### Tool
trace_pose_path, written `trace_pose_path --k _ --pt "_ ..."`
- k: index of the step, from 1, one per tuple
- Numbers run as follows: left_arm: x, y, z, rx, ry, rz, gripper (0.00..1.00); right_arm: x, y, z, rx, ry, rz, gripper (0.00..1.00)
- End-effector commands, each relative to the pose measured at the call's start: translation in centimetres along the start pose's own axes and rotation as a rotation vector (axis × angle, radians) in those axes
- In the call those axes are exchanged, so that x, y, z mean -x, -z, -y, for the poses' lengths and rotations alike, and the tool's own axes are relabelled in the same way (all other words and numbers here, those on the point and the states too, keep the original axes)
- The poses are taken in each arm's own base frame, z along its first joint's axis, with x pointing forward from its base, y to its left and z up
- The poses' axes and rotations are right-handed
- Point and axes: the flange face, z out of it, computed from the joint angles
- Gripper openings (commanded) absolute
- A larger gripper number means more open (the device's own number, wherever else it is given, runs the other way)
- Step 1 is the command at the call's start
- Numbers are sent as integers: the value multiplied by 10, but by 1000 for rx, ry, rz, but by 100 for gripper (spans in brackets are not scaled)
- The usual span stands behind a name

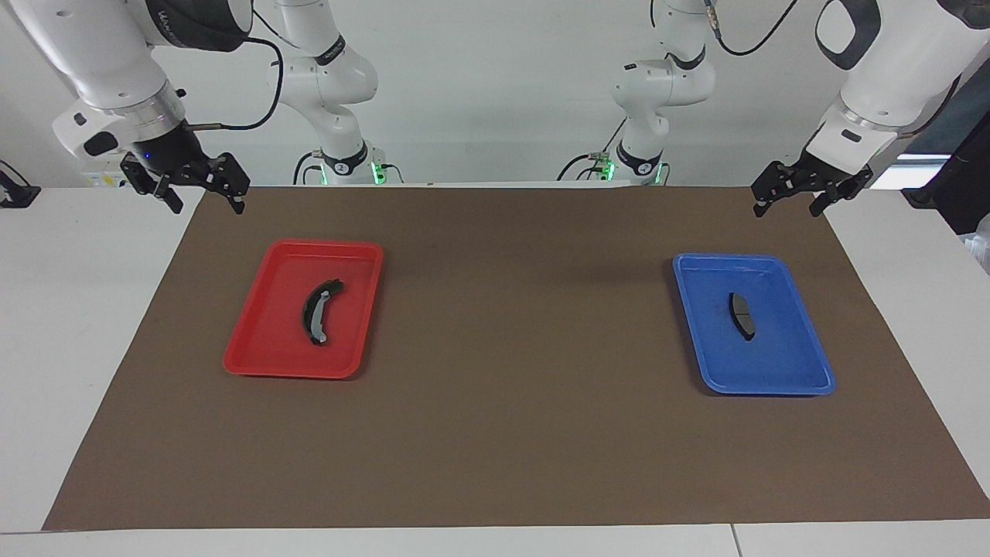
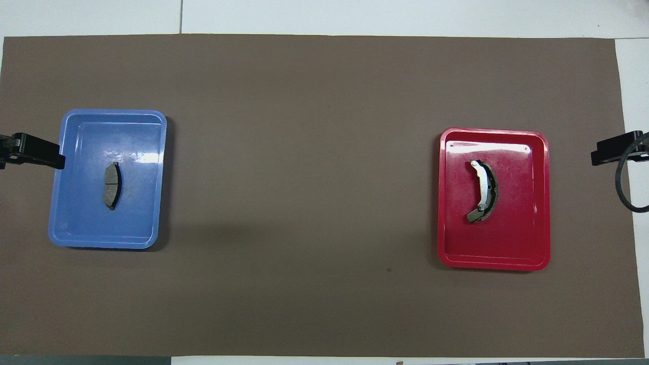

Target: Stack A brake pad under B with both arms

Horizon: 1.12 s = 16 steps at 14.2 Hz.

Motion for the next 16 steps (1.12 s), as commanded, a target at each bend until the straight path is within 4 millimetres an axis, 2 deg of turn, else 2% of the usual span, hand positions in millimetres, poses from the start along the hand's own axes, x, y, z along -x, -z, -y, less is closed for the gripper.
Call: trace_pose_path --k 1,5,7,9,10,13,15,16 --pt "5 2 2 -10 4 -17 100 5 2 0 -10 13 -3 100" --pt "3 -19 4 -19 -26 -114 99 6 2 2 -10 17 0 100" --pt "0 -42 8 -21 -50 -122 99 6 0 3 -11 18 3 100" --pt "-5 -66 24 -25 -80 -127 98 6 -2 4 -11 18 6 100" --pt "-6 -81 28 -27 -93 -131 98 6 -3 5 -11 20 6 100" --pt "-15 -140 40 -26 -114 -120 96 11 -18 10 -16 25 -26 100" --pt "-27 -181 58 -19 -87 -93 95 9 -38 25 -19 21 -74 100" --pt "-30 -199 61 -18 -83 -87 95 10 -60 28 -21 -4 -77 100"
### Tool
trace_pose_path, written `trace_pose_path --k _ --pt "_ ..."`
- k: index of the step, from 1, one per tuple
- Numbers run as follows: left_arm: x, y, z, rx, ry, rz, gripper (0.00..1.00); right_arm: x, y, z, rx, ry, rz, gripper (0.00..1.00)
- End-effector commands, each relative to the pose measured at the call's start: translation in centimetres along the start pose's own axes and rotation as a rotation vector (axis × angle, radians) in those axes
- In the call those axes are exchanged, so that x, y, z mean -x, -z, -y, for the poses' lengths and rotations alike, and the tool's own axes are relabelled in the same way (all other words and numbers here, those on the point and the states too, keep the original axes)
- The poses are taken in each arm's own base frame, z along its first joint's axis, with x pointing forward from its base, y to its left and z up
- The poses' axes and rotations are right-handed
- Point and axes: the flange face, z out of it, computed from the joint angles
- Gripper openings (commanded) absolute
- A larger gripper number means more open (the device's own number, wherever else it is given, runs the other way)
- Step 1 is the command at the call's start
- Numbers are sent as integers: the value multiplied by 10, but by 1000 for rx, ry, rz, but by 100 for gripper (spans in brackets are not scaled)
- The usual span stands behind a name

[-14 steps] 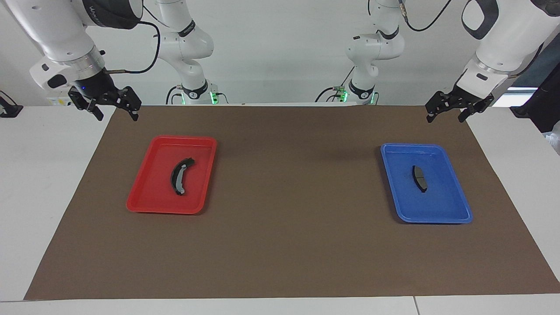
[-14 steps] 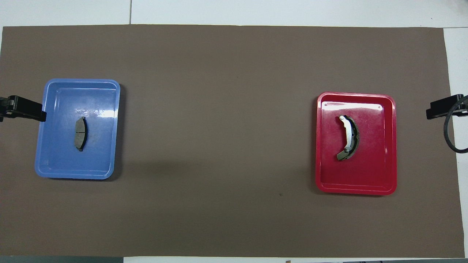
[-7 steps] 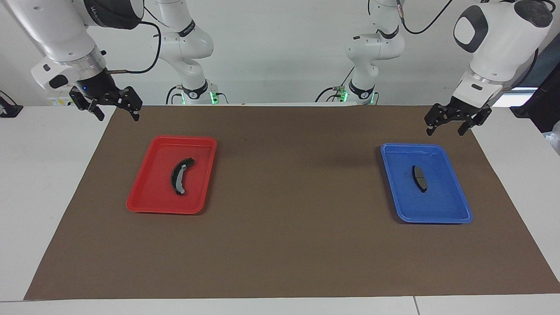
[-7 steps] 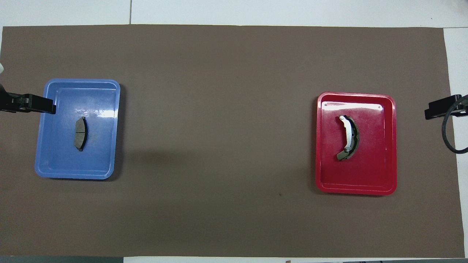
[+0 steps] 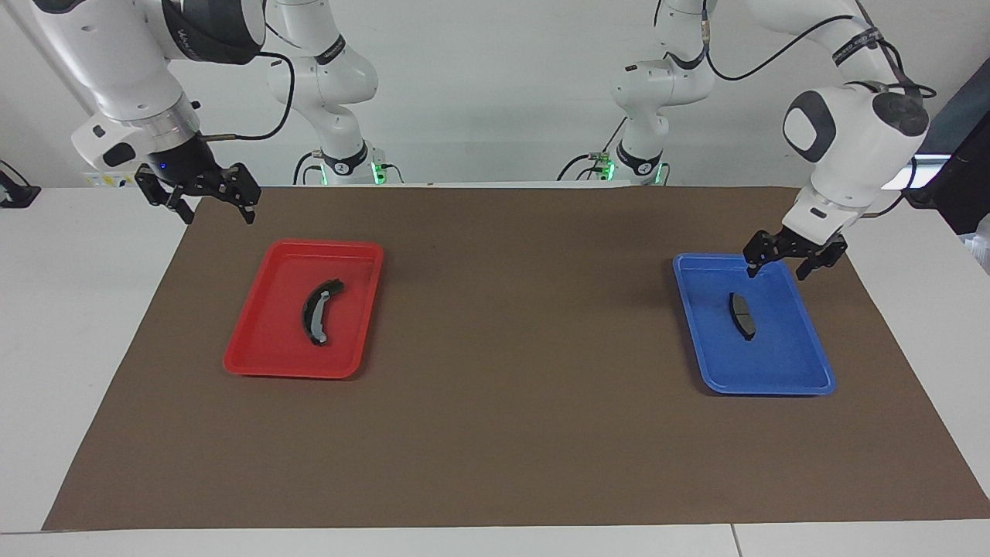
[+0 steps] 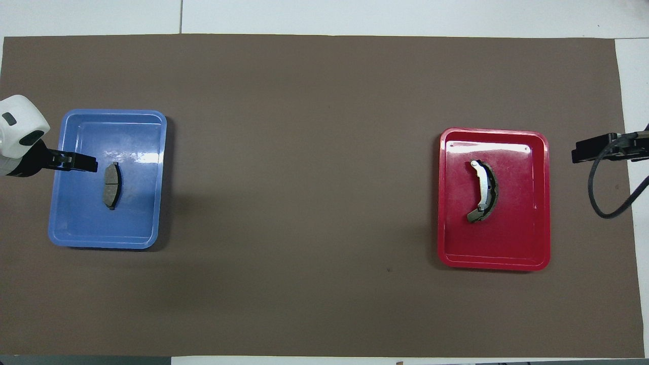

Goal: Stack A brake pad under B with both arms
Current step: 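Grasp one pad with the left gripper while the right gripper grasps the other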

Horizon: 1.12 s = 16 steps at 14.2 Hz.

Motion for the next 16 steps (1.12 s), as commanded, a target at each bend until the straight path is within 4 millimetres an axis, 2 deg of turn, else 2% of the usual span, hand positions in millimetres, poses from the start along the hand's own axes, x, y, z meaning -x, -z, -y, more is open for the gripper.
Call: trace_pose_path --k 1,2,4,6,8,9,12,14,16 --pt "-3 -50 17 -7 3 -3 94 16 -49 20 -23 -34 -38 100" --pt "0 -68 19 -7 8 -6 94 18 -73 44 -30 -23 -50 100" --pt "3 -99 20 -8 4 -14 92 17 -124 69 -29 -26 -42 100" --pt "5 -119 19 -10 4 -26 91 16 -168 75 -26 -12 -46 100" --pt "11 -127 18 -6 5 -11 90 14 -206 67 -20 -22 -50 100" --pt "16 -130 20 -5 12 -5 89 12 -219 67 -16 -23 -38 100" --pt "29 -138 22 -1 20 11 87 9 -242 70 -11 -20 -26 100" --pt "34 -142 20 2 21 22 84 6 -258 64 -6 -27 -14 99" --pt "37 -142 19 3 26 25 70 7 -270 58 -2 -8 8 98"
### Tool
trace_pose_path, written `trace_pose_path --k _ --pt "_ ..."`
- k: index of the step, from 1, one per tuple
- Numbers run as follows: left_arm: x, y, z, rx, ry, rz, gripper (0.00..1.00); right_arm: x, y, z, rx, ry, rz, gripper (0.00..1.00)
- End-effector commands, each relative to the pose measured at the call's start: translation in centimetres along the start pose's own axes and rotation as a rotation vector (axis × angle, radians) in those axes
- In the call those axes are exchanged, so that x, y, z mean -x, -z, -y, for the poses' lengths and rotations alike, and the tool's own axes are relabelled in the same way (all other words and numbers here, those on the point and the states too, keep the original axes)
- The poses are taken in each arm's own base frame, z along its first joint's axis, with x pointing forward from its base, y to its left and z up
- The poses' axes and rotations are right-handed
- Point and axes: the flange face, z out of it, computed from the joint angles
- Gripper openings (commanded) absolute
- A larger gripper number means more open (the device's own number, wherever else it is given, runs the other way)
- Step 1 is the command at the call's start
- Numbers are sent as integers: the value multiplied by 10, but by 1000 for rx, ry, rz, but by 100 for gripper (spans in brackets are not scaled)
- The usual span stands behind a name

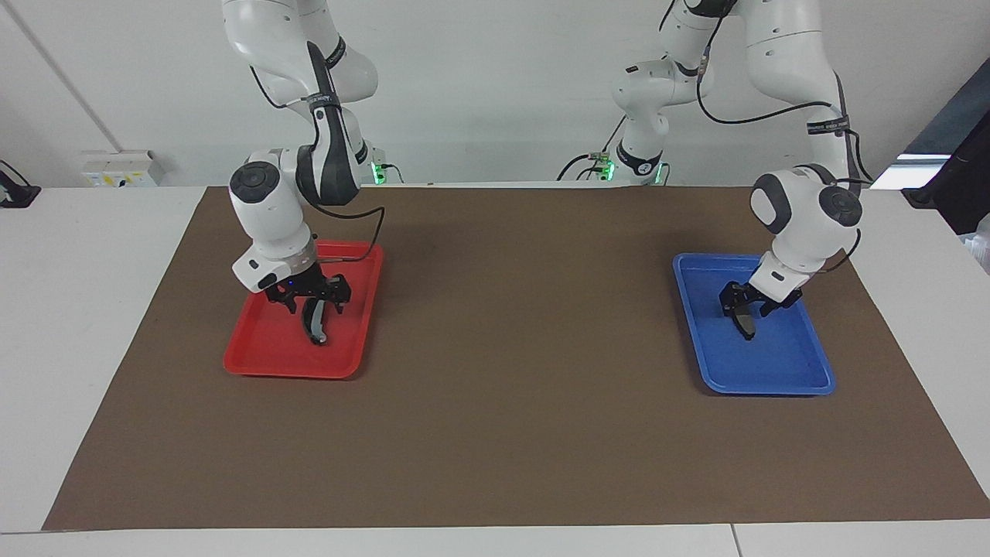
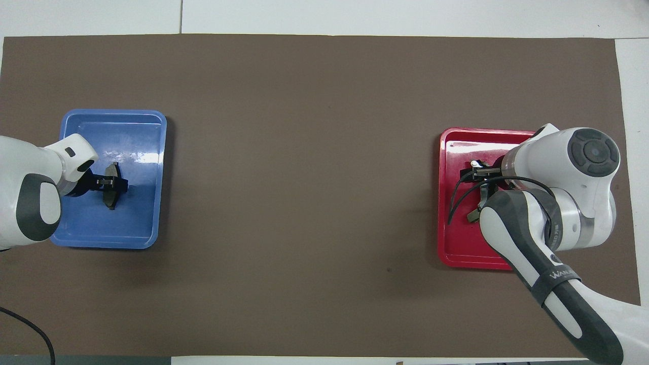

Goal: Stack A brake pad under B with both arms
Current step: 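Grasp one pad with the left gripper while the right gripper grasps the other, then set one pad mid-table with the left gripper while the right gripper lifts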

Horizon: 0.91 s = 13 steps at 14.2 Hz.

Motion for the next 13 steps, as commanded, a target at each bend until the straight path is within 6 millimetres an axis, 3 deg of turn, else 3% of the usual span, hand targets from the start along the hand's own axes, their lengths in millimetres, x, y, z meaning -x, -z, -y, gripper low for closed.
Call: trace_pose_path --k 1,2,4,6,10,13 --pt "12 5 0 -11 -3 -20 56 3 -18 -13 -6 23 20 97" --pt "10 7 1 -12 -2 -25 44 3 -22 -21 -5 22 28 97" --pt "8 9 1 -13 0 -29 3 5 -24 -22 -5 25 34 95" --pt "7 17 2 -15 0 -37 1 11 -29 -23 -5 25 43 89" --pt "-4 71 -9 -15 -9 -29 1 14 -32 -24 -6 40 49 80" --pt "-20 107 -54 -15 -3 -29 1 14 -32 -27 -6 57 51 67"
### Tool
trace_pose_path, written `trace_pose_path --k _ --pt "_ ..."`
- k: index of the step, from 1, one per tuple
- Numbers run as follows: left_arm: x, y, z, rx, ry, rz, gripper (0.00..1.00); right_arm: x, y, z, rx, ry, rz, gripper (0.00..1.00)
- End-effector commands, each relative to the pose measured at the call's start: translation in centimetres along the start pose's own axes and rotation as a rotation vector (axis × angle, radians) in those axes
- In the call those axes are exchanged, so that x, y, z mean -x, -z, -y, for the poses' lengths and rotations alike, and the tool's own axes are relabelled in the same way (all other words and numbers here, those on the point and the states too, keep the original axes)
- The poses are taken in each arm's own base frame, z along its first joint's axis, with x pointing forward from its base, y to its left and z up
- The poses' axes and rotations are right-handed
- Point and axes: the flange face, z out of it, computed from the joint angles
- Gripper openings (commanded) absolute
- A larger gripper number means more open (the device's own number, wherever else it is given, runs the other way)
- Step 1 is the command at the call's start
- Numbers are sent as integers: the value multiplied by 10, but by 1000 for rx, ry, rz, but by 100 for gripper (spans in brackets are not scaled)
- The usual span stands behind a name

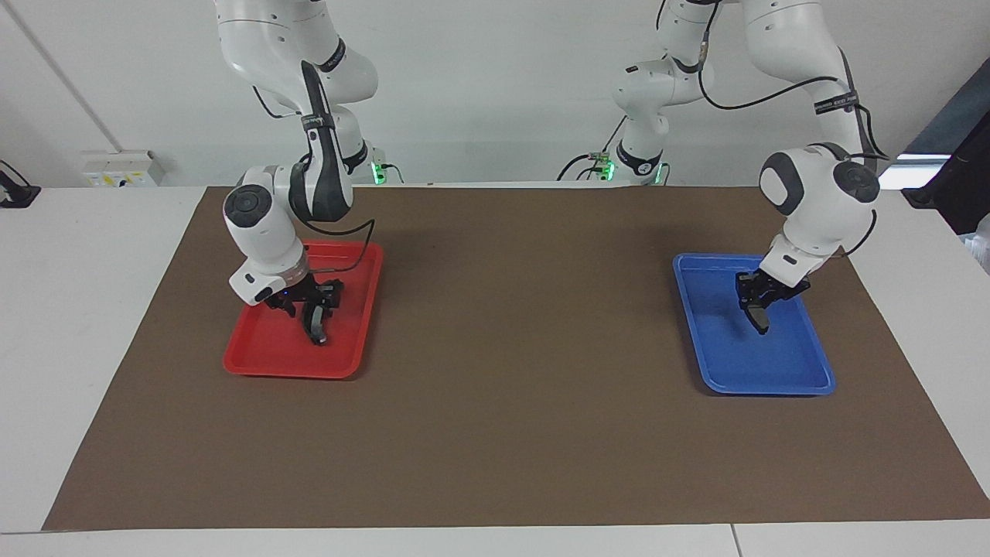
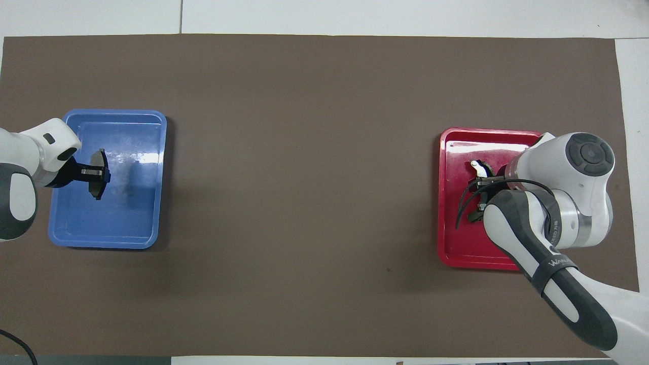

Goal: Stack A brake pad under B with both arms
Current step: 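Set one pad mid-table with the left gripper while the right gripper lifts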

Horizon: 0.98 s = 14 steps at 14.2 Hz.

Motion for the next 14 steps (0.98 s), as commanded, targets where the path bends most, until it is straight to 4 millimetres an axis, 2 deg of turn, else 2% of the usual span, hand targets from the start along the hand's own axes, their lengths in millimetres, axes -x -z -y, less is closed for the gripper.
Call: trace_pose_path --k 1,3,4,5,6,7,9,10,13,14 --pt "-12 29 -45 -6 15 5 1 5 1 -5 -12 21 -15 62" --pt "-14 32 -78 -5 9 7 1 5 1 -4 -12 22 -12 55" --pt "-15 33 -98 -4 17 1 0 5 0 -3 -12 24 -9 47" --pt "-16 33 -122 -3 20 -8 0 6 1 -3 -12 22 -8 34" --pt "-15 31 -150 -1 17 -8 0 6 1 0 -12 27 -6 18" --pt "-14 28 -182 2 32 -18 0 5 1 1 -12 27 -6 6" --pt "-5 19 -238 10 50 -30 0 0 7 0 -12 30 -3 3" --pt "-1 9 -269 12 46 -26 0 -7 17 0 -11 30 -3 3" --pt "7 -20 -331 32 57 -53 0 -25 52 -4 -11 25 -2 3" --pt "11 -27 -346 38 56 -59 1 -31 63 -4 -11 41 -14 3"
